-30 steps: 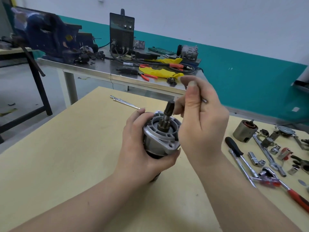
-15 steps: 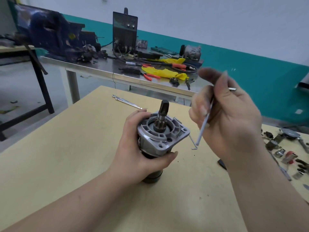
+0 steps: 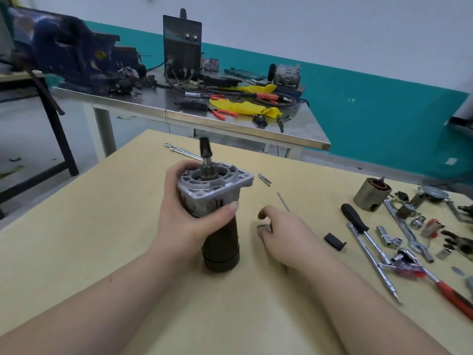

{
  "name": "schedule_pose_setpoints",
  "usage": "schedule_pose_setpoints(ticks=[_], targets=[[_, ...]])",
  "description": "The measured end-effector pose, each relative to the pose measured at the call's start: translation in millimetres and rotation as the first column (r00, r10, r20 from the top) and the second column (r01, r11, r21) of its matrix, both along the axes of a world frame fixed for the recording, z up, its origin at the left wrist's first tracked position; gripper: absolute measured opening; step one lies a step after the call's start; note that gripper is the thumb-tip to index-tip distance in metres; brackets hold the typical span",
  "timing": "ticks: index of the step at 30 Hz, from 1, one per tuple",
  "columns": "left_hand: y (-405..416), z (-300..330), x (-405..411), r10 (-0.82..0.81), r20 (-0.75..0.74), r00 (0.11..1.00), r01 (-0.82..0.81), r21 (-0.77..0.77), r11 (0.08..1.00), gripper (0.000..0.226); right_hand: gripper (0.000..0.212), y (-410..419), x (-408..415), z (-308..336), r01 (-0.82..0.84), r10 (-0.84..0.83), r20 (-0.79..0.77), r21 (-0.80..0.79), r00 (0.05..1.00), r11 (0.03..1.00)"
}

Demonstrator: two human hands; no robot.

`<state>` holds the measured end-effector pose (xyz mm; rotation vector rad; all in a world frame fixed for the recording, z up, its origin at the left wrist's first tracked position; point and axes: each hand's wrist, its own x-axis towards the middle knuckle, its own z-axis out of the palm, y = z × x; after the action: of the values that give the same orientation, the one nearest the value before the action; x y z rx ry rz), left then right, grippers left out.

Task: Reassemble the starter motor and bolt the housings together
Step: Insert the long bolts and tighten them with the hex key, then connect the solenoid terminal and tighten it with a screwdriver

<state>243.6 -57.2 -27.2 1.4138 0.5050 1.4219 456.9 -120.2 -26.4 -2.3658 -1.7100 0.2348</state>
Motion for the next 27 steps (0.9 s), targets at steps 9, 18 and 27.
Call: schedule_pose_setpoints(ticks=[9,18,27], targets=[[9.5,32.9,-13.0,-0.076,0.406,0.911,0.309,-0.549,0.777,0.096,0.114,-29.2,-46.9,25.0,-0.435,0.554,-0.106,0.505,0.826,0.746],[13.0,42.7,-24.3,-0.397,0.170,0.902,0.397,-0.685,0.611,0.090,0.065,4.3,-109.7,74.7,-0.005,0.504,-0.344,0.822,0.792,0.570],[38.8,30.1,-53.8,0.480,-0.466,0.743,-0.274,0.443,0.854,0.034,0.052,32.3,-97.6,99.5,0.076,0.365,-0.556,0.616,0.747,0.784]])
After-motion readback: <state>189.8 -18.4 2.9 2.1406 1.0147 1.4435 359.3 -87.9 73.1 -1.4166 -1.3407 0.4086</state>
